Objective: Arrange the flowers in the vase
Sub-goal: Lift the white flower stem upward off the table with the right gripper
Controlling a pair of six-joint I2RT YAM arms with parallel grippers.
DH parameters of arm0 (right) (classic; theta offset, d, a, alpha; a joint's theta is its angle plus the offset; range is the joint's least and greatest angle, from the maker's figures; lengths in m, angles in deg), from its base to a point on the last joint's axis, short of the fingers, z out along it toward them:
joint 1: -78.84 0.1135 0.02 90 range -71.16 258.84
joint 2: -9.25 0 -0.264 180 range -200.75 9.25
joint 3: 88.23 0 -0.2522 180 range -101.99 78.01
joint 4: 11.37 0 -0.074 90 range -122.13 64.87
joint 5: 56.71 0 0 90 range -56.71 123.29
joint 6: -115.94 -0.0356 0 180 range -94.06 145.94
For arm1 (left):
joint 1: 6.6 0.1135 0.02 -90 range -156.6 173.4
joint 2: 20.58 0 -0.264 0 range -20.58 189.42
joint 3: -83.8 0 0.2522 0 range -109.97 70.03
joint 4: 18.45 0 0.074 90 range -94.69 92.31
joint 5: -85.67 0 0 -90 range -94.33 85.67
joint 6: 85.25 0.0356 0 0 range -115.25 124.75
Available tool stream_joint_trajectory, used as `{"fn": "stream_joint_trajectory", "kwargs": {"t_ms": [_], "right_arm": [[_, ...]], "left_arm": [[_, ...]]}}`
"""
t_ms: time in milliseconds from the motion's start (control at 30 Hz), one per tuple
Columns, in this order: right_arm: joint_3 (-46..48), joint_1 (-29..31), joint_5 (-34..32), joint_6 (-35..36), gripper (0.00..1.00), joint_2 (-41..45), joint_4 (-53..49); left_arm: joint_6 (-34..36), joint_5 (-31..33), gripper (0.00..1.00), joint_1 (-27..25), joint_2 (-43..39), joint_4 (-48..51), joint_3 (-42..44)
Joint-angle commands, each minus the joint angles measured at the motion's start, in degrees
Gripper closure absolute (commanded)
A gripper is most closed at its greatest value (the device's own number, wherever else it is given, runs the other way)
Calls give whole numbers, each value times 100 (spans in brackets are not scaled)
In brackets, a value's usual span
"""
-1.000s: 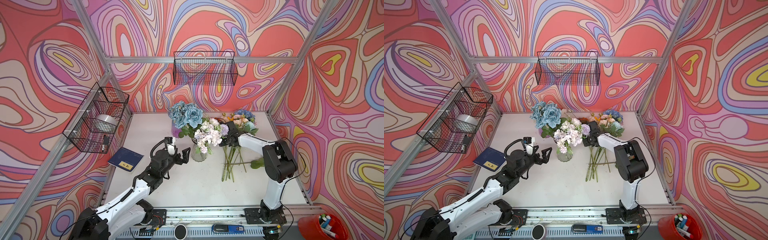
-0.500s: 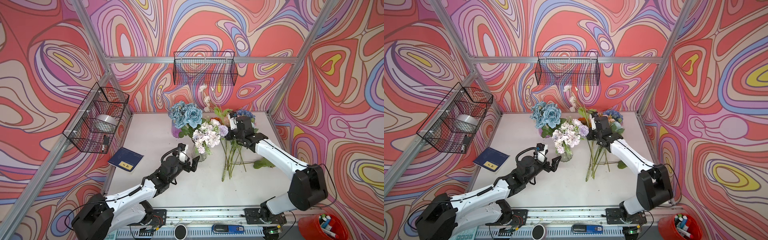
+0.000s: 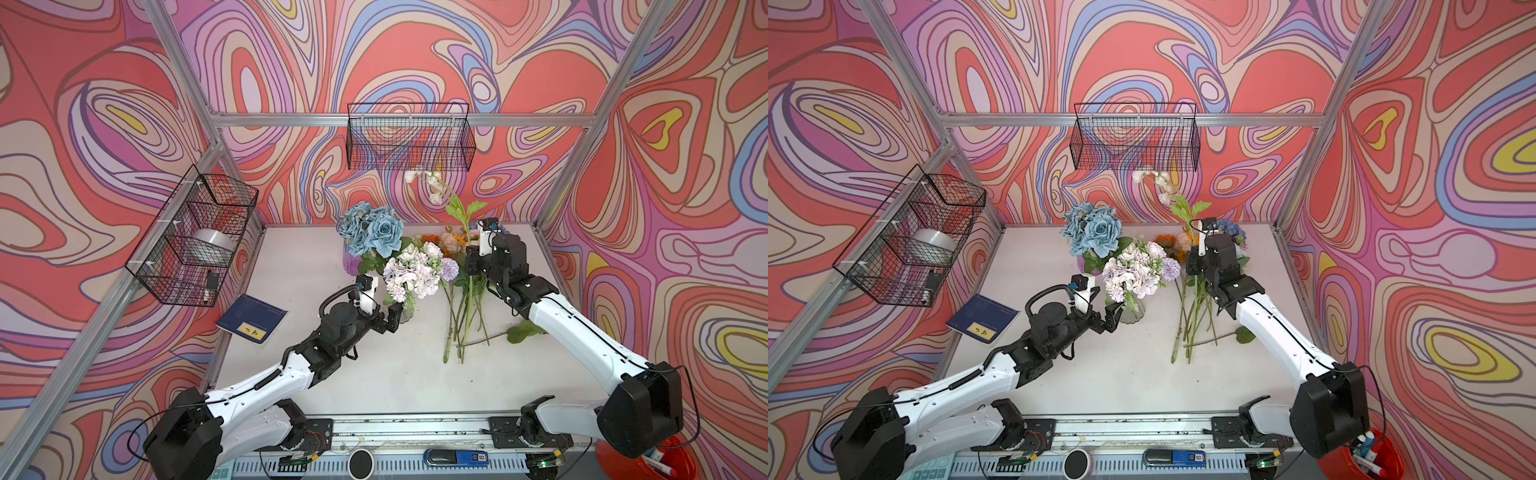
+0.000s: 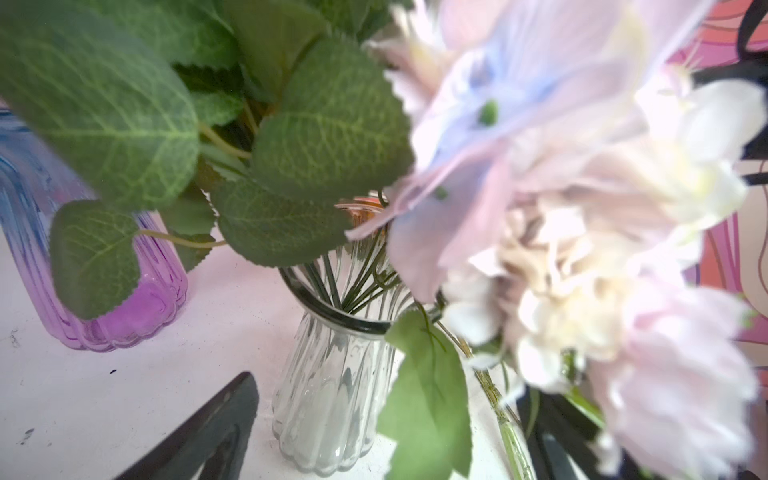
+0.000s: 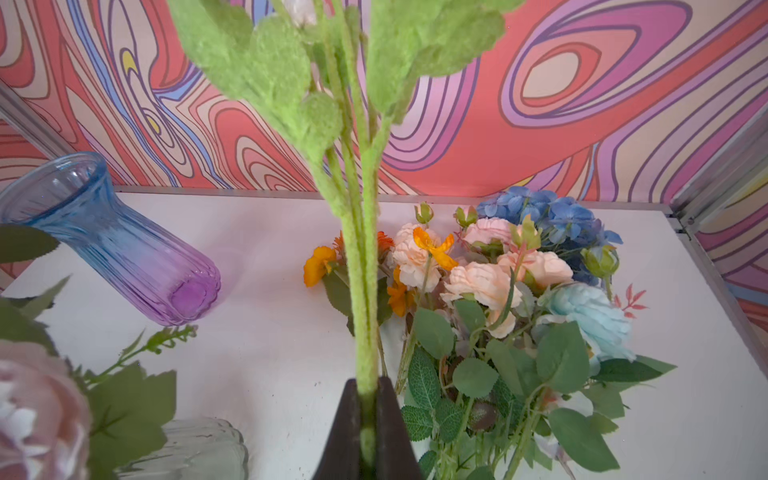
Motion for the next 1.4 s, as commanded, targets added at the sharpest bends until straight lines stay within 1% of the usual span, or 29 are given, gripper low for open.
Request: {"fn": "stream_joint_trajectory", "kwargs": {"t_ms": [0,167,300,400,533,600,700,800,967,1133,1233,1300,1367], "right_arm": [[343,-28,-8,-294,100,-63,124],[666,-28,240,-549,100,-155,-129],[723,-55,33,-658,100,-109,-421],[697,-295,-89,-843,100,-62,-695],[699,-923,62,-1158,100,66,-984],[733,-1199,139,-1240,100,220,-1025],[672,-1465,117,-1235,100,540,-1053],[411,-1548,25,-1153,100,843,-1109],[-212,-1551,20,-881,100,1257,-1115],[-925,-1551,563,-710,100,1508,-979],[-1133,-1547,956,-758,100,1504,-688],[-1064,-1538,1152,-789,100,1474,-291],[-863,-1533,1282,-839,100,1449,208]], "left_arm": [[-193,89,0,-26,-224,287,-125],[-228,225,0,-28,-327,547,-170],[-313,378,0,-26,-293,594,-235],[-295,487,0,-22,-250,709,-345],[-177,689,0,28,-339,826,-467],[-183,599,0,165,-424,910,-540],[-322,225,0,506,-545,986,-592],[-504,-60,0,852,-668,1057,-576],[-462,-228,0,1031,-889,1281,-556],[-524,-213,0,1118,-1228,1422,-458],[-423,-537,0,1122,-1401,1370,-380],[-334,-758,0,1116,-1458,1154,-142],[-376,-628,0,1044,-1496,735,408]]}}
